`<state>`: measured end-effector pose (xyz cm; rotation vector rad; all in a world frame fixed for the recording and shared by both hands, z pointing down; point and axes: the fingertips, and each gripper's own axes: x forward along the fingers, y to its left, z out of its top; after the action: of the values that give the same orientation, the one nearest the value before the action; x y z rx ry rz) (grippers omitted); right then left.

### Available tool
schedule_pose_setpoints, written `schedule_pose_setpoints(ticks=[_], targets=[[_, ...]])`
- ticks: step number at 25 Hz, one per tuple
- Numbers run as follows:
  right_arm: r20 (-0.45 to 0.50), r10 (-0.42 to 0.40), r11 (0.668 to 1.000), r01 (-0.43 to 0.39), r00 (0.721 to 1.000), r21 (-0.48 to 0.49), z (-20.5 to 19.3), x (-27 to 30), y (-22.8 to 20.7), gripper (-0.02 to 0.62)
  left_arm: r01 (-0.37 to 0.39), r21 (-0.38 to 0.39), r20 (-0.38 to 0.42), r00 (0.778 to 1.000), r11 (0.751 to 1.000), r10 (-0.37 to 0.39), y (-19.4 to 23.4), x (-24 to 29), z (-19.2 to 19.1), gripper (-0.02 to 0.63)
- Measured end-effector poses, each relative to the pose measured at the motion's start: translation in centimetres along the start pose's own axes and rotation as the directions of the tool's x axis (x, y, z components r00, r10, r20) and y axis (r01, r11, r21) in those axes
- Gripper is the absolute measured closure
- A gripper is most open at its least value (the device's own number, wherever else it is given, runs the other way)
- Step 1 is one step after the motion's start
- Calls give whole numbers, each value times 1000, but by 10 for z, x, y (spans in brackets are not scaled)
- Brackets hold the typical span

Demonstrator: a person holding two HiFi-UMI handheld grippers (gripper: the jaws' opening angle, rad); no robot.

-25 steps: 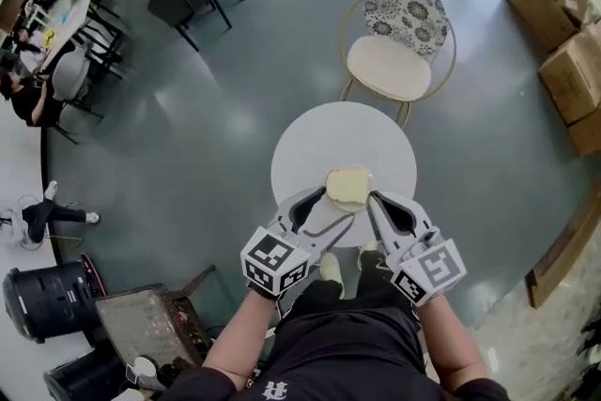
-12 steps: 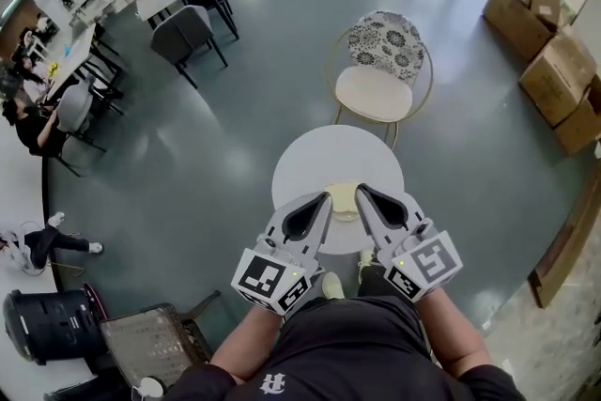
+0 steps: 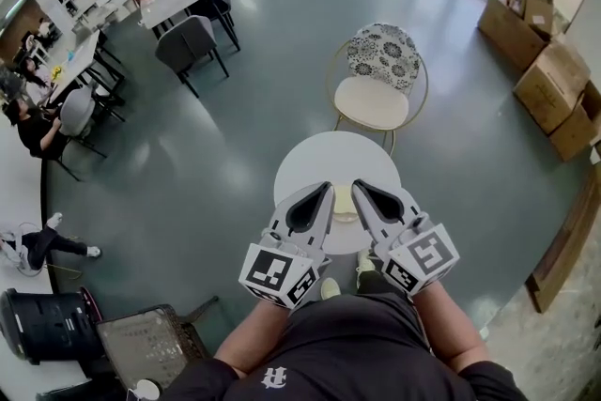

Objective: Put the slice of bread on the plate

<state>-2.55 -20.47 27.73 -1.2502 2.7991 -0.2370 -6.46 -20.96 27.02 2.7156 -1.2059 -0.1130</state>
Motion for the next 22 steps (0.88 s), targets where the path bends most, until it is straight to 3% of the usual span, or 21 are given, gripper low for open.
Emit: schedule_pose_setpoints(ticks=[22], targets=[[-12, -7, 1000, 6, 1000, -20, 3, 14, -2, 594, -1, 25, 6, 1000, 1000, 1, 5, 5, 3, 600]])
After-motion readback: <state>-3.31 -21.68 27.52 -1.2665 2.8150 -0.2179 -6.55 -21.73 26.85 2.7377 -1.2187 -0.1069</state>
